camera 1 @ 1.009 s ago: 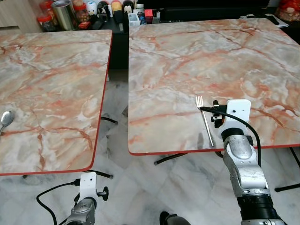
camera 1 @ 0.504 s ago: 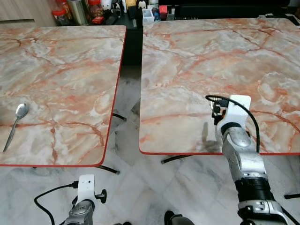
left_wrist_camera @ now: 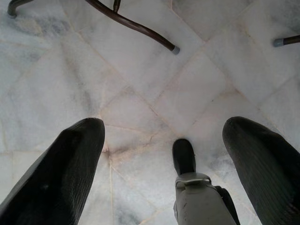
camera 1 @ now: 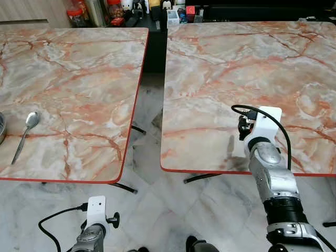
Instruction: Setting the table
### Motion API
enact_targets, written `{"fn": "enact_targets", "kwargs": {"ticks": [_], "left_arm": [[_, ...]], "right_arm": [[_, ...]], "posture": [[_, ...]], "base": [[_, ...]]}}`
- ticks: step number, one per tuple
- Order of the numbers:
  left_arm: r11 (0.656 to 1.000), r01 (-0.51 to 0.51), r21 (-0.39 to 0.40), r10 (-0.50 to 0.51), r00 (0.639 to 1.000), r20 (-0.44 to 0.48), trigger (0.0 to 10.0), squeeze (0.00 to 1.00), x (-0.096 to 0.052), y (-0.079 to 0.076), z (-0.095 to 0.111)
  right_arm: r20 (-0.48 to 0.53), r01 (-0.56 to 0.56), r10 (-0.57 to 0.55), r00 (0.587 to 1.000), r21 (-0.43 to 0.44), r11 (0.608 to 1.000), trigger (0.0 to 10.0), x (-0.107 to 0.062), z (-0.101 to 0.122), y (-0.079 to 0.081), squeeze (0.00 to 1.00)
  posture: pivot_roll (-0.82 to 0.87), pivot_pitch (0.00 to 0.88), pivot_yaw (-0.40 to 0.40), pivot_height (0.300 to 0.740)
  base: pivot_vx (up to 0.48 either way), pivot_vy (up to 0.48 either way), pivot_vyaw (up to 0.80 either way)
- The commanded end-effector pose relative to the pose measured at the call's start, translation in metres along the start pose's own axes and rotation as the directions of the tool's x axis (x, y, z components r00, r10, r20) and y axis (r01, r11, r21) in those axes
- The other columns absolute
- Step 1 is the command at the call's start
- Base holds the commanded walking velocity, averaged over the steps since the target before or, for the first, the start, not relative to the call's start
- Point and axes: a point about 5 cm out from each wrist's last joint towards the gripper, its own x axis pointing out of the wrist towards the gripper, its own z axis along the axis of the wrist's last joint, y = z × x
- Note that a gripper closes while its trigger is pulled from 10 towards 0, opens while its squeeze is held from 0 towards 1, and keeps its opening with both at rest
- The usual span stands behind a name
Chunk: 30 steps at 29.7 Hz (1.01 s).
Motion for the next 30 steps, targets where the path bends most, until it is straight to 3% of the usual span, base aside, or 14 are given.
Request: {"fn": "enact_targets", "kwargs": {"ticks": [1,8,30], "left_arm": [[1.0,-0.011,0.003,0.011,0.999,-0.047,10.0,0.0,-0.002,0.005,-0.011],[1.0,-0.011,0.003,0.011,0.999,-0.043,10.0,0.0,-0.002,0.004,-0.01],[1.0,-0.008,0.008,0.008,0.999,-0.031,10.0,0.0,-0.001,0.002,-0.007]], "right_arm": [[-0.044,0.023,-0.023,0.999,0.005,1.0,10.0,0.002,-0.006,-0.006,0.0],[-0.104,-0.002,0.005,0.995,0.022,1.0,10.0,0.004,-0.014,-0.005,0.0],[-0.146,0.019,-0.013,0.989,0.039,0.999,10.0,0.006,-0.025,-0.007,0.0]], "posture": [[-0.16,0.183,0.045,0.74],[-0.16,0.184,0.045,0.74],[-0.15,0.185,0.051,0.74]], "base": [[0.0,0.0,0.0],[0.0,0.0,0.0],[0.0,0.0,0.0]]}}
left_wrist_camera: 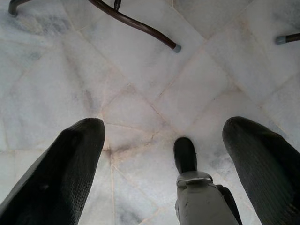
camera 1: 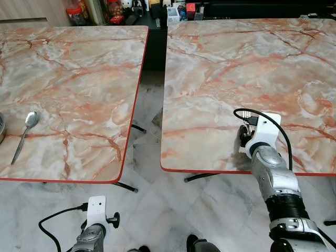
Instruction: Setting the table
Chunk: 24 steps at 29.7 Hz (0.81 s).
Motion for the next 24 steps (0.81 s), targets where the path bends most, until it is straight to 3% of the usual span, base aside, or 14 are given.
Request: {"fn": "enact_targets", "kwargs": {"ticks": [1,3,4,5,24], "left_arm": [[1.0,-0.009,0.007,0.009,1.0,-0.03,10.0,0.0,-0.0011,0.0021,-0.0064],[1.0,-0.009,0.007,0.009,1.0,-0.028,10.0,0.0,-0.001,0.0022,-0.0059],[1.0,-0.009,0.007,0.009,1.0,-0.029,10.0,0.0,-0.0011,0.0022,-0.0061],[1.0,-0.008,0.008,0.009,1.0,-0.029,10.0,0.0,-0.0011,0.0022,-0.0062],[1.0,-0.006,0.007,0.007,0.999,-0.047,10.0,0.0,-0.0015,0.0029,-0.009]], "right_arm": [[-0.026,0.01,-0.01,1.0,0.011,1.0,10.0,0.0007,-0.0064,-0.002,0.0],[-0.03,0.011,-0.011,0.999,0.015,1.0,10.0,0.0007,-0.0077,-0.002,0.0],[-0.027,0.013,-0.013,1.0,0.018,1.0,1.6,0.0007,-0.0078,-0.0022,0.0],[-0.024,0.015,-0.014,1.0,0.02,1.0,0.0,0.0007,-0.0078,-0.0023,0.0],[-0.007,0.02,-0.02,1.0,0.03,0.999,0.0,0.0003,-0.0057,-0.0018,0.0]], "posture": [[-0.15,0.185,0.051,0.74],[-0.15,0.186,0.052,0.74],[-0.15,0.186,0.052,0.74],[-0.15,0.186,0.052,0.74],[-0.15,0.184,0.054,0.74]], "base": [[0.0,0.0,0.0],[0.0,0.0,0.0],[0.0,0.0,0.0],[0.0,0.0,0.0],[0.0,0.0,0.0]]}}
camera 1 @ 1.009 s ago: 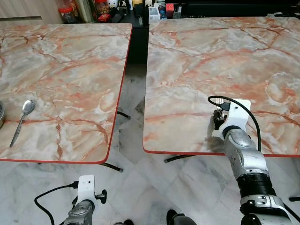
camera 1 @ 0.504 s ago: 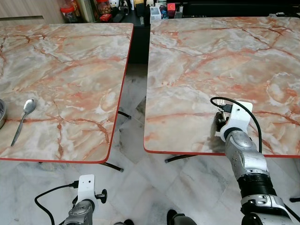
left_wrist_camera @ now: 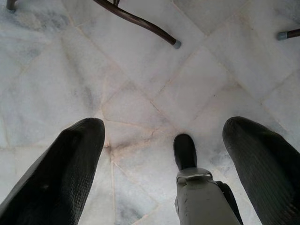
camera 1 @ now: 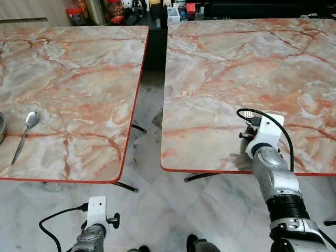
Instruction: Setting the table
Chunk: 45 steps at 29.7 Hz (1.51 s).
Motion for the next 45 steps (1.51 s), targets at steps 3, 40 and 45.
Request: {"fn": "enact_targets", "kwargs": {"ticks": [3,40,45], "left_arm": [[1.0,-0.008,0.006,0.009,0.999,-0.031,10.0,0.0,-0.002,0.004,-0.008],[0.998,-0.059,-0.003,0.058,0.994,-0.092,10.0,0.0,-0.006,0.012,-0.025],[0.998,-0.055,-0.004,0.055,0.994,-0.092,10.0,0.0,-0.006,0.011,-0.026]], "right_arm": [[-0.014,-0.003,0.003,1.0,0.012,1.0,0.0,0.0,-0.004,0.001,0.0],[0.318,-0.126,0.153,0.936,-0.103,0.987,10.0,-0.025,0.059,0.039,0.0],[0.315,-0.125,0.152,0.937,-0.104,0.987,10.0,-0.025,0.059,0.04,0.0]], "posture": [[-0.15,0.183,0.054,0.74],[-0.14,0.188,0.056,0.74],[-0.14,0.19,0.056,0.74]], "base": [[0.0,0.0,0.0],[0.0,0.244,0.0],[0.0,0.48,0.0]]}}
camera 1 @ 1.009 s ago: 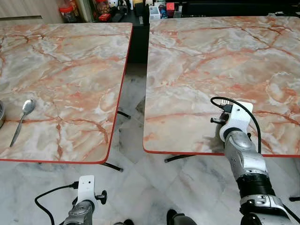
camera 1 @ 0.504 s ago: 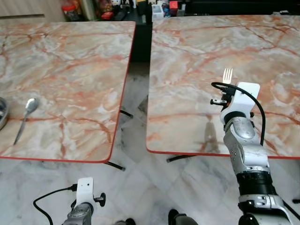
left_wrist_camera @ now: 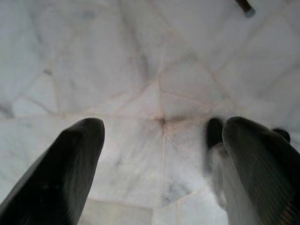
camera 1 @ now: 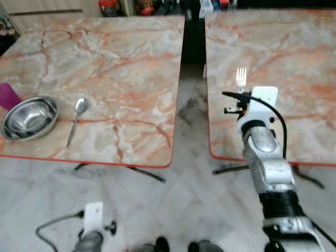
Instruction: Setting the table
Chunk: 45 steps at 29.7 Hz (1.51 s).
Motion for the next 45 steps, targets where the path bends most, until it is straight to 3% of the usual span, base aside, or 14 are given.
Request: {"fn": "enact_targets", "kwargs": {"ticks": [1,14,32,45], "left_arm": [[1.0,-0.021,0.007,0.021,1.0,-0.021,10.0,0.0,-0.001,0.006,-0.005],[1.0,-0.021,0.011,0.022,0.999,-0.026,10.0,0.0,-0.001,0.001,-0.008],[0.999,-0.035,0.013,0.035,0.999,-0.013,10.0,0.0,-0.001,0.013,-0.003],[0.999,-0.024,0.022,0.024,1.0,0.01,10.0,0.0,0.0,0.007,0.001]], "right_arm": [[0.03,-0.004,0.004,1.0,0.0,1.0,10.0,0.001,0.009,0.003,0.0],[0.024,-0.015,0.016,1.0,-0.008,1.0,10.0,-0.001,0.008,0.005,0.0],[0.024,-0.027,0.027,0.999,-0.008,1.0,10.0,-0.001,0.008,0.008,0.0],[0.031,-0.04,0.04,0.999,-0.003,0.999,10.0,-0.001,0.009,0.011,0.0]], "posture": [[-0.14,0.19,0.056,0.74],[-0.13,0.19,0.056,0.74],[-0.13,0.191,0.055,0.74],[-0.13,0.187,0.053,0.74]], "base": [[0.0,0.48,0.0],[0.0,0.48,0.0],[0.0,0.471,0.0],[0.0,0.0,0.0]]}}
